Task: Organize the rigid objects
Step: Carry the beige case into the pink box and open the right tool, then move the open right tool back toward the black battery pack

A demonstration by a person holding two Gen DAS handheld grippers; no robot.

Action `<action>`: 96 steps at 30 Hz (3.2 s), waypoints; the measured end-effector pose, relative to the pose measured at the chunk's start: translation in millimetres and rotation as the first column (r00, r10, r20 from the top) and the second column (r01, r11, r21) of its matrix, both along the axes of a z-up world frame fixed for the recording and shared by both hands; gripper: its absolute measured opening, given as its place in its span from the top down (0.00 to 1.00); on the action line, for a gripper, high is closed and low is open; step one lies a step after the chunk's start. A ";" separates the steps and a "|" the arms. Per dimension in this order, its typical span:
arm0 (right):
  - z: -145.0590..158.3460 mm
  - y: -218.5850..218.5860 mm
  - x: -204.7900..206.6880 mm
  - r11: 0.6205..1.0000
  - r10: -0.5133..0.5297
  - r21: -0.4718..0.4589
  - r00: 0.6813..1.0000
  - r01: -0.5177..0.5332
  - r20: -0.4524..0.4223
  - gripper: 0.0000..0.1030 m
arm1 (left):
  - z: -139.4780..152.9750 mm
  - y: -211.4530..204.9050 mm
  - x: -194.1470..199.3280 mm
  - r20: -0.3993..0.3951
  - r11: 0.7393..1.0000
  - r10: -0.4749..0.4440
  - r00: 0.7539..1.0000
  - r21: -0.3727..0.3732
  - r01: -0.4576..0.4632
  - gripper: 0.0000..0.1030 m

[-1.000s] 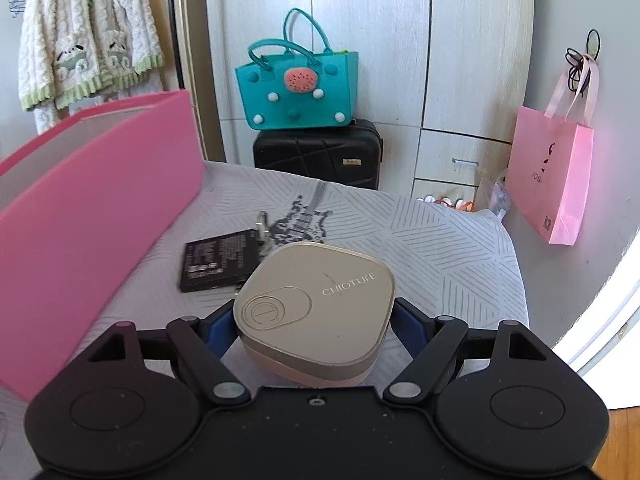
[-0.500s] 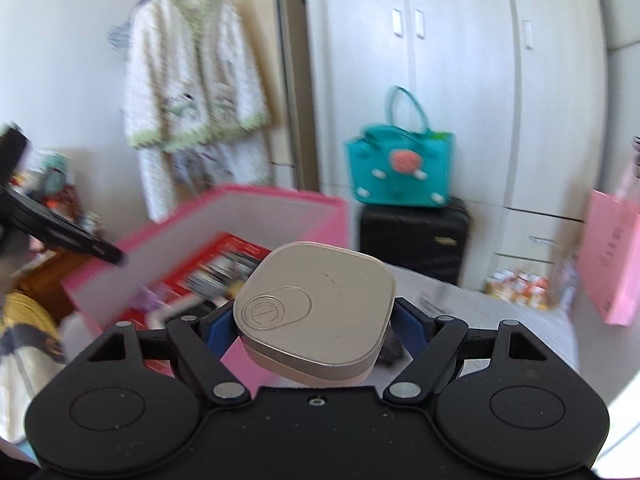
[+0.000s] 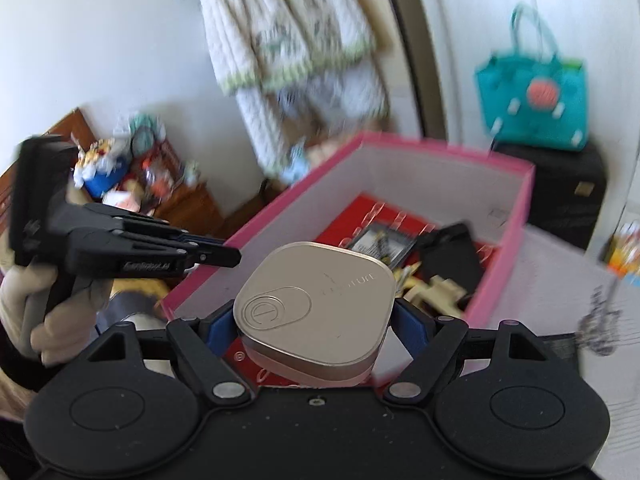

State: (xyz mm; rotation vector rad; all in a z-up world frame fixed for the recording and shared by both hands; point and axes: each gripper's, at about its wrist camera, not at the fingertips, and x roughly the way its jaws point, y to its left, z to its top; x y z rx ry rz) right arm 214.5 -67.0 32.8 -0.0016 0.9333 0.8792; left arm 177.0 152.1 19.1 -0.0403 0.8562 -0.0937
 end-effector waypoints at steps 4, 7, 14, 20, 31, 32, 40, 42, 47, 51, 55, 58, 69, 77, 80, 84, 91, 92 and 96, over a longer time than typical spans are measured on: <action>-15.7 27.5 20.6 0.997 0.053 -0.049 0.994 -0.057 -0.094 0.19 | -1.2 1.8 -2.1 0.001 1.000 0.007 1.000 -0.015 -0.007 0.95; -27.9 43.5 21.2 0.991 0.067 -0.106 0.993 -0.077 -0.100 0.19 | -1.5 5.6 -0.9 0.002 0.999 0.025 1.000 -0.047 -0.025 0.95; -36.5 57.2 24.9 0.977 0.097 -0.179 0.988 -0.117 -0.121 0.18 | -3.4 6.5 0.3 0.004 0.997 0.034 0.999 -0.063 -0.034 0.94; -34.4 50.8 31.3 0.981 0.074 -0.165 0.985 -0.099 -0.154 0.17 | -3.2 9.4 1.4 0.005 0.997 0.037 0.999 -0.067 -0.037 0.94; 24.2 -20.5 12.5 1.000 -0.030 0.000 0.999 0.030 0.039 0.17 | -7.5 8.9 -0.6 0.015 0.994 0.064 0.998 -0.093 -0.063 0.94; 27.5 -30.1 11.0 0.999 -0.041 0.024 0.998 0.040 0.053 0.17 | -7.8 8.7 -0.8 0.015 0.994 0.067 0.998 -0.093 -0.065 0.94; 36.4 -107.0 -0.5 0.984 -0.131 0.144 0.979 0.108 0.158 0.09 | -7.1 2.4 1.2 0.004 0.996 0.068 0.998 -0.054 -0.067 0.93; 29.4 -120.5 -6.6 0.980 -0.158 0.150 0.965 0.128 0.210 0.09 | -7.1 2.9 1.1 0.003 0.996 0.071 0.997 -0.056 -0.071 0.93; -0.5 -135.8 -15.2 0.971 -0.235 0.121 0.924 0.207 0.302 0.09 | -9.2 0.3 3.2 -0.003 0.995 0.087 0.996 -0.053 -0.087 0.93; -31.0 -136.0 -11.0 0.964 -0.264 0.060 0.910 0.258 0.319 0.09 | -8.5 1.3 4.0 -0.009 0.994 0.092 0.996 -0.053 -0.092 0.93; -56.4 -136.3 2.6 0.969 -0.245 0.022 0.940 0.247 0.236 0.13 | -8.1 -0.9 6.4 -0.018 0.995 0.092 0.996 -0.040 -0.092 0.93; -68.1 -134.3 8.5 0.963 -0.263 0.001 0.940 0.269 0.216 0.19 | -7.8 -1.4 7.2 -0.018 0.995 0.092 0.996 -0.039 -0.093 0.93; -102.5 -99.1 11.9 0.922 -0.201 -0.240 0.904 0.305 0.377 0.19 | -7.5 1.1 7.3 -0.017 0.994 0.098 0.995 -0.054 -0.099 0.93; -99.6 -100.9 5.4 0.918 -0.226 -0.222 0.893 0.329 0.389 0.35 | -8.0 2.0 6.8 -0.020 0.993 0.097 0.995 -0.064 -0.098 0.93; -97.0 -96.0 -2.9 0.916 -0.196 -0.250 0.892 0.315 0.407 0.35 | -8.3 2.2 6.8 -0.019 0.993 0.096 0.995 -0.067 -0.097 0.93; -92.8 -93.4 -17.9 0.919 -0.180 -0.262 0.904 0.296 0.388 0.35 | -8.4 2.4 6.8 -0.020 0.993 0.095 0.995 -0.068 -0.096 0.93; -92.3 -117.1 -38.1 0.930 -0.292 -0.164 0.931 0.330 0.219 0.34 | -8.6 2.6 6.6 -0.020 0.993 0.097 0.995 -0.068 -0.098 0.93; -93.2 -120.5 -40.8 0.929 -0.303 -0.153 0.930 0.337 0.209 0.34 | -8.6 2.6 6.5 -0.020 0.993 0.096 0.995 -0.068 -0.097 0.93; -96.0 -117.5 -48.9 0.924 -0.291 -0.180 0.927 0.336 0.235 0.34 | -8.8 2.5 6.6 -0.020 0.993 0.096 0.995 -0.070 -0.097 0.93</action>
